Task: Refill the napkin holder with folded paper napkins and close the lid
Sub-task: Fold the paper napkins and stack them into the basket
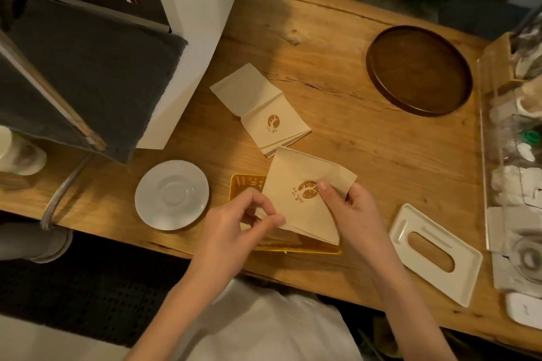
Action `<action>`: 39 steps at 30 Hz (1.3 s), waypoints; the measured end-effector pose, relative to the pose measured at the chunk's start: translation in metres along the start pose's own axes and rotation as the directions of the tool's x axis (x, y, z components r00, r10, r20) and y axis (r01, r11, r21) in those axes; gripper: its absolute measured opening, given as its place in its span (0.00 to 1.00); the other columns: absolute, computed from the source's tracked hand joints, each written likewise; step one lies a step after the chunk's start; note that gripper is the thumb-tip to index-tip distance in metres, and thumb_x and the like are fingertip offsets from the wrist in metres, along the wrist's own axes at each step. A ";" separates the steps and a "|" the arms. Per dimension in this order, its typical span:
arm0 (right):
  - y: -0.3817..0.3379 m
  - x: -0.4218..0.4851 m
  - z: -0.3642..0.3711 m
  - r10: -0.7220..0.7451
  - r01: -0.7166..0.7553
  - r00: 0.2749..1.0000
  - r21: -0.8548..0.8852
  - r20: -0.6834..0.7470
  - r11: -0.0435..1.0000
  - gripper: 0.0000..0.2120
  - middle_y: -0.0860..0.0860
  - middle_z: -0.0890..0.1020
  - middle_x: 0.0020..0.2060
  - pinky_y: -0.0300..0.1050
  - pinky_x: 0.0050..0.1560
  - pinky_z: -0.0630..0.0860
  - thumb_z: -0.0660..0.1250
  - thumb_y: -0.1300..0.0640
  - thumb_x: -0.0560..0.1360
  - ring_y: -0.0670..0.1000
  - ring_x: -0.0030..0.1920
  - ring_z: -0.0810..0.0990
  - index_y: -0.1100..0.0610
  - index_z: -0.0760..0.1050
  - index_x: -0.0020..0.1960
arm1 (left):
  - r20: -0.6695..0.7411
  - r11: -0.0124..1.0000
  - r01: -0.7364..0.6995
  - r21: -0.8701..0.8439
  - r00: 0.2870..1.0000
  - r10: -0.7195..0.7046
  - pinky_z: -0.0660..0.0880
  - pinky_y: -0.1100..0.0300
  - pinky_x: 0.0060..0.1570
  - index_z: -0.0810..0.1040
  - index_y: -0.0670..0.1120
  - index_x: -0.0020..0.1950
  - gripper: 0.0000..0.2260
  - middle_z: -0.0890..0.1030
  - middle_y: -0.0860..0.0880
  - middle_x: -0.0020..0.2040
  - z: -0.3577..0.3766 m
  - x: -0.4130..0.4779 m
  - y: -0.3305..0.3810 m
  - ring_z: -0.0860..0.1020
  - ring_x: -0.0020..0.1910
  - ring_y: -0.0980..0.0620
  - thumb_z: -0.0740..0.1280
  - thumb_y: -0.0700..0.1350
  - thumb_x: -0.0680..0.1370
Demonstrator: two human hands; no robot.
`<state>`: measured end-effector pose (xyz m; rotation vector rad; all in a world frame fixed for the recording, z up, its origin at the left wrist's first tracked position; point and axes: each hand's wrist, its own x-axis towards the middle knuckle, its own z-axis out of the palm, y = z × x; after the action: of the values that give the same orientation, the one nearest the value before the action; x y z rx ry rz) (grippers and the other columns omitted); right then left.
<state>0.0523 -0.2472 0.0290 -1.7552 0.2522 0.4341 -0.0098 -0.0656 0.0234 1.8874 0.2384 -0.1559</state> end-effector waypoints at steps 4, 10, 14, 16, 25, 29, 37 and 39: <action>0.002 0.004 0.002 -0.002 0.002 1.000 -0.019 0.014 1.000 0.03 0.39 0.85 0.39 0.33 0.37 0.79 0.66 0.53 0.78 0.38 0.41 0.83 0.46 0.78 0.47 | 0.038 0.999 -0.043 0.032 0.998 0.042 0.76 0.70 0.43 0.83 0.54 0.49 0.08 0.82 0.60 0.47 -0.006 0.001 -0.002 0.79 0.49 0.59 0.70 0.51 0.72; 0.008 0.009 0.006 0.002 0.002 0.998 -0.059 0.069 0.998 0.07 0.41 0.83 0.43 0.32 0.36 0.78 0.65 0.56 0.79 0.35 0.41 0.82 0.43 0.75 0.48 | 0.069 0.982 -0.133 0.132 0.990 0.125 0.76 0.68 0.44 0.84 0.56 0.48 0.09 0.83 0.62 0.43 -0.016 -0.002 -0.009 0.79 0.49 0.62 0.68 0.55 0.72; 0.017 0.010 0.009 0.041 -0.024 0.989 -0.118 0.141 0.993 0.11 0.40 0.83 0.44 0.35 0.41 0.79 0.61 0.57 0.81 0.39 0.44 0.82 0.41 0.73 0.49 | 0.051 0.933 -0.149 0.326 0.989 0.140 0.77 0.61 0.42 0.84 0.54 0.48 0.18 0.81 0.61 0.42 -0.013 -0.008 -0.010 0.77 0.47 0.59 0.60 0.64 0.76; 0.020 0.013 0.012 0.056 -0.030 0.984 -0.155 0.168 0.987 0.11 0.41 0.83 0.46 0.40 0.46 0.80 0.60 0.57 0.82 0.41 0.48 0.82 0.41 0.73 0.49 | 0.024 0.906 -0.151 0.395 0.988 0.154 0.77 0.58 0.41 0.84 0.52 0.48 0.21 0.81 0.60 0.42 -0.011 -0.010 -0.009 0.76 0.46 0.58 0.57 0.64 0.77; 0.027 0.024 0.021 0.089 -0.013 0.965 -0.292 0.248 0.956 0.08 0.45 0.83 0.52 0.48 0.53 0.80 0.60 0.56 0.82 0.46 0.53 0.82 0.48 0.75 0.57 | -0.067 0.783 -0.111 0.612 0.979 0.191 0.65 0.71 0.35 0.82 0.50 0.43 0.17 0.79 0.59 0.38 -0.011 -0.016 -0.007 0.70 0.40 0.58 0.57 0.56 0.78; 0.027 0.028 0.025 0.112 0.000 0.954 -0.375 0.277 0.927 0.09 0.47 0.83 0.51 0.48 0.52 0.80 0.59 0.55 0.82 0.47 0.51 0.81 0.52 0.76 0.58 | -0.064 0.765 -0.086 0.639 0.984 0.164 0.72 0.65 0.37 0.81 0.49 0.55 0.17 0.81 0.56 0.42 -0.007 -0.019 -0.008 0.72 0.42 0.56 0.58 0.56 0.78; 0.025 0.037 0.035 0.194 -0.006 0.927 -0.502 0.322 0.865 0.09 0.49 0.82 0.52 0.39 0.44 0.75 0.57 0.55 0.83 0.48 0.51 0.80 0.54 0.76 0.56 | -0.079 0.708 -0.065 0.704 0.983 0.169 0.73 0.57 0.42 0.83 0.47 0.47 0.17 0.79 0.53 0.44 -0.006 -0.019 -0.016 0.71 0.46 0.53 0.59 0.55 0.78; 0.026 0.038 0.036 0.214 -0.014 0.925 -0.533 0.315 0.846 0.10 0.49 0.81 0.52 0.38 0.41 0.74 0.57 0.55 0.83 0.48 0.51 0.79 0.55 0.76 0.57 | -0.081 0.692 -0.060 0.719 0.982 0.169 0.73 0.57 0.44 0.83 0.47 0.46 0.17 0.77 0.50 0.47 -0.004 -0.019 -0.018 0.71 0.49 0.52 0.58 0.55 0.78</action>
<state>0.0713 -0.2157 -0.0163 -2.1490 -0.0379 0.9816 -0.0326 -0.0576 0.0128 2.7038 0.1613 -0.0209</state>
